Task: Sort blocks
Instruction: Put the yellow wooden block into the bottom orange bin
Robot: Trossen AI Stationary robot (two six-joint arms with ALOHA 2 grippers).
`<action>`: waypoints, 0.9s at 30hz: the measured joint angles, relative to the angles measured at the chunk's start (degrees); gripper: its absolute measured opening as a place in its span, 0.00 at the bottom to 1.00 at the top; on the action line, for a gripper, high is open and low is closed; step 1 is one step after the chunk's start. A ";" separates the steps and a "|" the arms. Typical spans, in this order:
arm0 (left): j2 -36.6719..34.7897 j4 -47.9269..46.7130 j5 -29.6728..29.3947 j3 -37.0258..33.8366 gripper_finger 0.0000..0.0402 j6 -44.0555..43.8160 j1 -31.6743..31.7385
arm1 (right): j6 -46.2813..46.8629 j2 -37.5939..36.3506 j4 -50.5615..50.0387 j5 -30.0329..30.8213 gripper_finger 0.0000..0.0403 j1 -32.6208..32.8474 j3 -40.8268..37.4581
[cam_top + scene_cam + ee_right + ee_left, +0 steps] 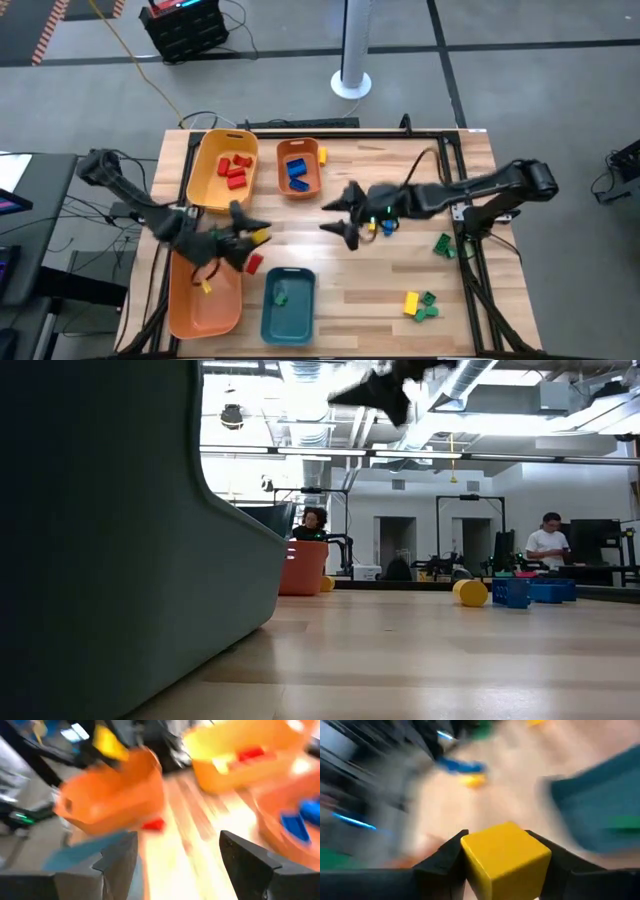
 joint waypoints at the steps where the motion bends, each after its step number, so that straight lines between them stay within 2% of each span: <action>1: -0.76 -6.76 2.78 1.80 0.41 -9.93 -2.15 | 1.41 0.41 -0.17 3.23 0.72 1.45 -1.26; 3: -1.59 -17.30 10.07 5.80 0.41 -28.27 -5.28 | 4.41 1.64 0.29 9.33 0.72 4.26 -2.92; 5: -1.50 -25.20 17.38 8.95 0.41 -42.50 -7.59 | 6.93 3.27 -0.25 14.36 0.72 6.93 -3.98; 9: 1.04 -36.32 28.95 10.48 0.41 -61.04 -11.02 | 10.22 6.20 0.81 19.15 0.72 10.34 -4.19; 11: 3.14 -41.59 33.06 9.68 0.41 -65.11 -12.13 | 10.45 6.98 2.43 19.23 0.72 11.20 -4.19; 13: 5.09 -44.16 33.86 9.39 0.41 -66.55 -12.85 | 10.50 6.97 2.86 19.28 0.72 11.50 -4.21; 21: 8.89 -43.38 37.12 9.07 0.41 -74.14 -17.02 | 10.57 6.42 4.48 21.36 0.72 12.99 -4.19; 27: 14.45 -42.74 38.41 4.25 0.41 -76.80 -17.99 | 10.72 6.78 5.71 22.92 0.72 14.05 -4.19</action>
